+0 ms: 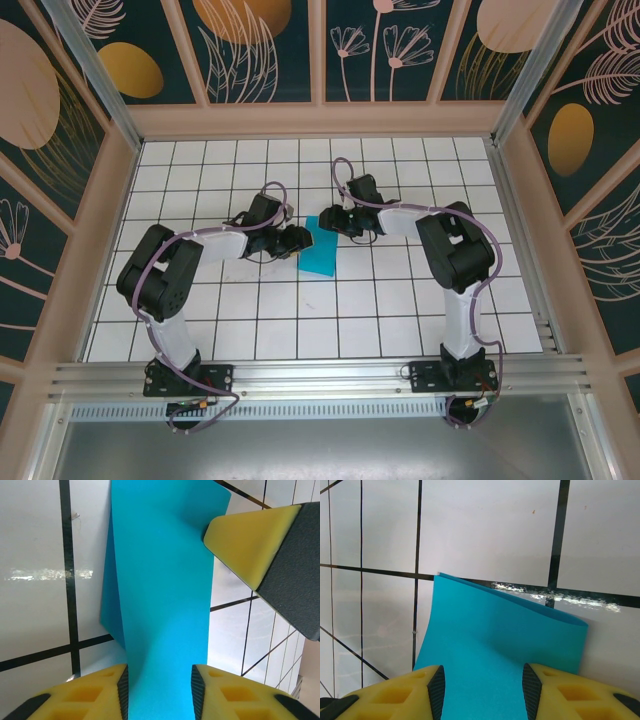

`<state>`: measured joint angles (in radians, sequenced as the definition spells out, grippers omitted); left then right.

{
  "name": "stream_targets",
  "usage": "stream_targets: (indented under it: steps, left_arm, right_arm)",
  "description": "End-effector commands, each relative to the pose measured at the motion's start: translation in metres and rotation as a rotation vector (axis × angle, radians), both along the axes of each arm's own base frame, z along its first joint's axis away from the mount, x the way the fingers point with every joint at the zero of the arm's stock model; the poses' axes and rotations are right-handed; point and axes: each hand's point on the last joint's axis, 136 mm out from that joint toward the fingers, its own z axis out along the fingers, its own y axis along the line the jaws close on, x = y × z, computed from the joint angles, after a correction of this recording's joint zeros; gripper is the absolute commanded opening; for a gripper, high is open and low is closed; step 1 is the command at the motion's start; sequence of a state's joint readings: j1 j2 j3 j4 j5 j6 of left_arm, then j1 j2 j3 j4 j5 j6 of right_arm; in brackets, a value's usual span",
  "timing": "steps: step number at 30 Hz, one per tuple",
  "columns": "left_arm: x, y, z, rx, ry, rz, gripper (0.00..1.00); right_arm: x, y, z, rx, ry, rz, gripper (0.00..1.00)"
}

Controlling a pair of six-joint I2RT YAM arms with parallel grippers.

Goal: Fold a paper plane with a square sheet of paper (fold left side to right side)
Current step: Third fold the triangle at the center of the table.

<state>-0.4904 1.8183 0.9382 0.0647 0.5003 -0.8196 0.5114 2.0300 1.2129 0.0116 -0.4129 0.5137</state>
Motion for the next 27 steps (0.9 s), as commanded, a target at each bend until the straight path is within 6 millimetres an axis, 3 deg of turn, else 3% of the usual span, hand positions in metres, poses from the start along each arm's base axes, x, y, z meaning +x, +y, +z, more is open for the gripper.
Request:
stream_targets:
  steps: [1, 10, 18, 21, 27]
  left_arm:
    - [-0.002, -0.002, -0.001, -0.006, 0.0, -0.01, 0.32]
    - [-0.009, 0.004, -0.007, 0.005, 0.016, 0.002, 0.11]
    - [-0.021, 0.008, -0.022, -0.007, 0.055, 0.017, 0.1]
    - [-0.023, 0.002, -0.018, -0.039, 0.062, 0.017, 0.1]
    - [-0.024, -0.005, 0.001, -0.08, 0.056, 0.038, 0.09]
  right_arm:
    - [-0.009, 0.002, -0.016, -0.021, 0.026, 0.031, 0.49]
    - [-0.003, 0.001, 0.006, -0.011, -0.054, 0.04, 0.55]
    - [-0.007, -0.016, 0.03, -0.074, -0.159, 0.031, 0.69]
    - [-0.022, -0.023, 0.041, -0.096, -0.206, 0.063, 0.66]
    - [-0.077, -0.048, 0.101, -0.043, -0.495, 0.107, 0.67]
